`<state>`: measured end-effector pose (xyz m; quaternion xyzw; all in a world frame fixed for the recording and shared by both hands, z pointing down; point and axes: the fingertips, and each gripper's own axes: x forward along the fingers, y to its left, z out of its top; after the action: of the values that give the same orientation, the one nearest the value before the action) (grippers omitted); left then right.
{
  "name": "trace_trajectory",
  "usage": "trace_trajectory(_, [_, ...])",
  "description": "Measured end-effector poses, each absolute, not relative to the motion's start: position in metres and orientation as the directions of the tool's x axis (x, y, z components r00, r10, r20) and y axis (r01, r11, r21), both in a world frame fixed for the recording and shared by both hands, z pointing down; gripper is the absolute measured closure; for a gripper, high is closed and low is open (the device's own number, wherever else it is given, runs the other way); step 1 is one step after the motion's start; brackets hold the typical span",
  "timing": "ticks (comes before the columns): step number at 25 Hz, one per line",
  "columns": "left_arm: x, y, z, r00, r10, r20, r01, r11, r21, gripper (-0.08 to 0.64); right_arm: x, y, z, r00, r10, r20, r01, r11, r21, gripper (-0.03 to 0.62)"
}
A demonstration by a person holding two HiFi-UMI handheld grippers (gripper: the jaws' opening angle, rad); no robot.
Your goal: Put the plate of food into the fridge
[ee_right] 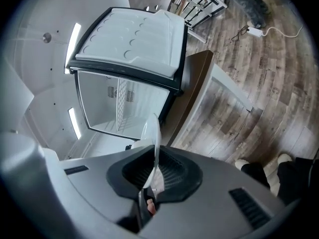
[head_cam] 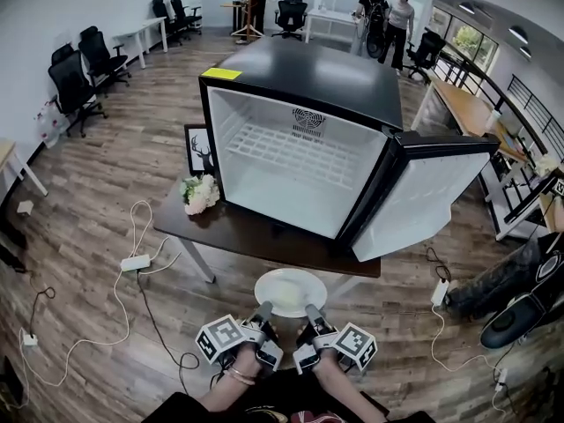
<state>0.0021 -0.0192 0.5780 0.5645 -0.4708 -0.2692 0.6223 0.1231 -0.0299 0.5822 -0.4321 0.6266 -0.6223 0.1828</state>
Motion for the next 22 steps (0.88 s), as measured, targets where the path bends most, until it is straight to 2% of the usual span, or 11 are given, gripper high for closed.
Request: trace_trajectory(22, [-0.086,-0.145,0.564,0.535,-0.799,0.274,-0.245,0.164,0.956,0.541,0.036,-0.138,0.571,-0.429,-0.856,0.288,-0.269,-0.183,-0.946,0.557])
